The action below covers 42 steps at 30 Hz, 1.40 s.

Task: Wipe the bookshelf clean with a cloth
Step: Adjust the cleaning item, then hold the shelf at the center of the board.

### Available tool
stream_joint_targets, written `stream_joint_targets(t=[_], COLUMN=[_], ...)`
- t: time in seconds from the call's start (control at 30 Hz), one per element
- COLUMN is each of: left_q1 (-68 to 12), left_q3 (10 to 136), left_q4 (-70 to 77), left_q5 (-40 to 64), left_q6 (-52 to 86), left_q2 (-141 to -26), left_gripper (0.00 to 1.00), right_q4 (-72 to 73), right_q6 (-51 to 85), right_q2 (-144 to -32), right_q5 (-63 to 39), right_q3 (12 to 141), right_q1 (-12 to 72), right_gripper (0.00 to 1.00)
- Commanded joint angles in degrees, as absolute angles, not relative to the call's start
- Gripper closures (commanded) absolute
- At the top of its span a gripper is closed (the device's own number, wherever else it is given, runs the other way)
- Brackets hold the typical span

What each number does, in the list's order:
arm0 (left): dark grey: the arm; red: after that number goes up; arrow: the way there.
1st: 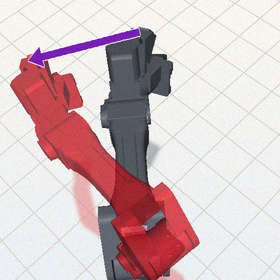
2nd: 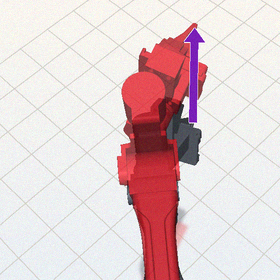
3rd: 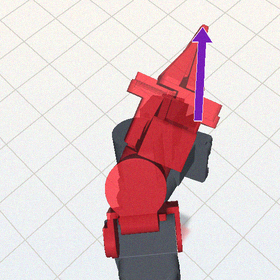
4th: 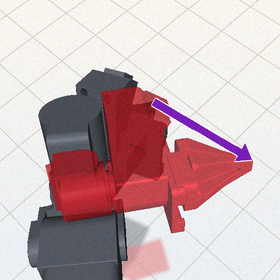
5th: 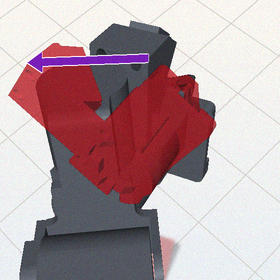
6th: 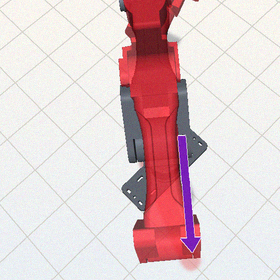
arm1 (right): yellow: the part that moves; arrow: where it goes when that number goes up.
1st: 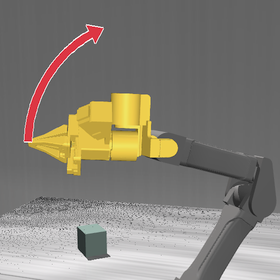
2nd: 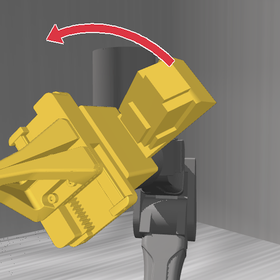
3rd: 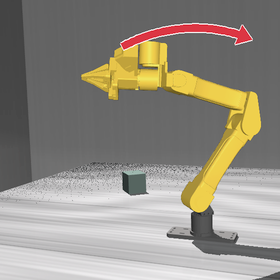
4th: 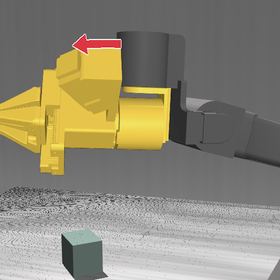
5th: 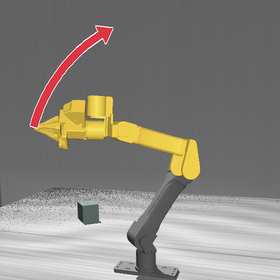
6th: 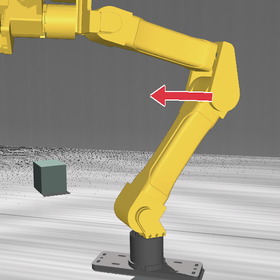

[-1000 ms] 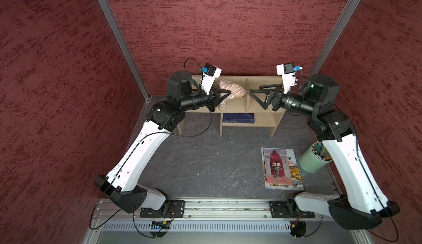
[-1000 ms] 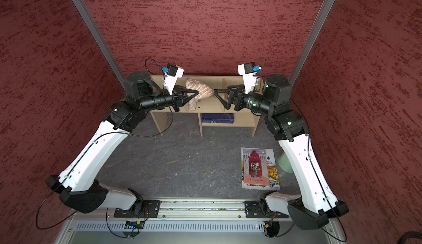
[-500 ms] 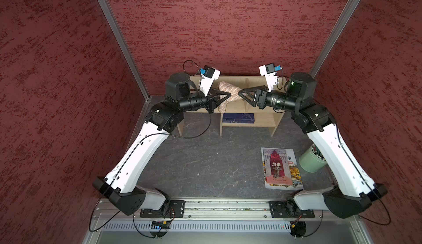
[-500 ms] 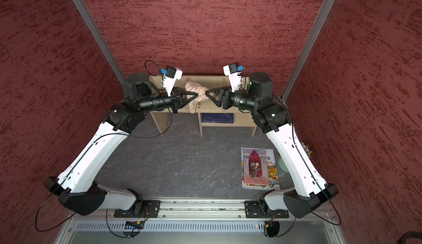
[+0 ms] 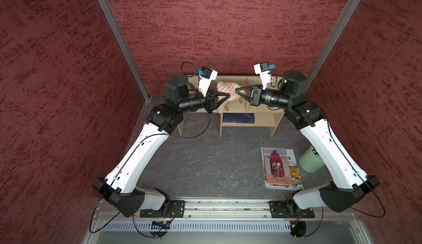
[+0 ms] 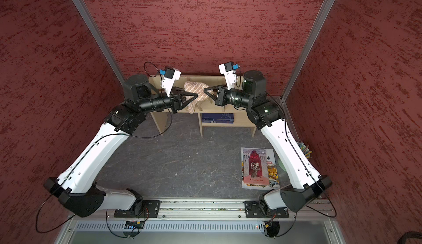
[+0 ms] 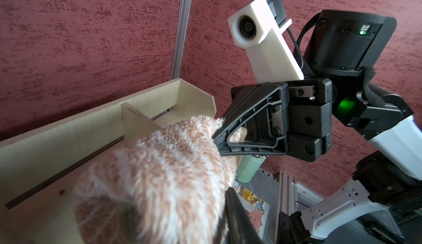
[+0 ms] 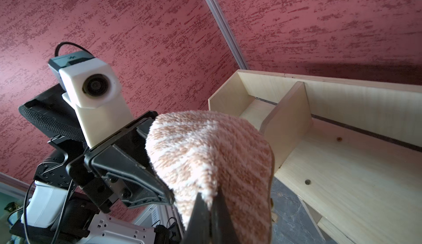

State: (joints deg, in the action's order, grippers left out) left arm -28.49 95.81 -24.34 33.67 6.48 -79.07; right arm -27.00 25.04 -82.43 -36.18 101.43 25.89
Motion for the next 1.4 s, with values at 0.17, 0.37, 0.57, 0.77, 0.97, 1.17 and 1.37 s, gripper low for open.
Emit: stream_joint_targets(t=[0.17, 0.37, 0.57, 0.77, 0.97, 1.17, 1.37], left_q1=[-17.0, -4.3, -0.8, -0.8, -1.1, -2.9, -3.5], left_q3=[90.8, 84.3, 78.8, 73.5, 69.4, 67.6, 65.3], left_q4=[-23.1, -22.5, -19.1, -12.7, -5.0, -0.1, 2.2], left_q5=[8.0, 7.0, 7.3, 10.3, 12.5, 12.4, 11.4], left_q6=[16.3, 22.2, 19.2, 17.6, 17.0, 14.2, 13.1], left_q2=[-74.7, -72.4, -71.2, -71.5, -72.9, -76.0, -75.4], left_gripper=[0.34, 0.34, 0.28, 0.28, 0.34, 0.49, 0.76], right_q4=[-36.7, -49.1, -52.8, -54.4, -51.8, -49.9, -48.0], right_q6=[20.6, 20.1, 16.9, 16.1, 17.7, 18.8, 19.1], right_q2=[-83.1, -92.6, -99.2, -105.2, -107.9, -109.4, -110.4], right_q5=[-12.6, -1.5, 4.9, 5.0, 0.9, -1.8, -3.6], right_q3=[110.9, 121.2, 127.9, 134.0, 136.3, 137.0, 137.4], right_q1=[25.4, 20.5, 20.0, 19.8, 20.3, 21.1, 23.2], right_gripper=[1.00, 1.00, 1.00, 1.00, 1.00, 1.00, 1.00])
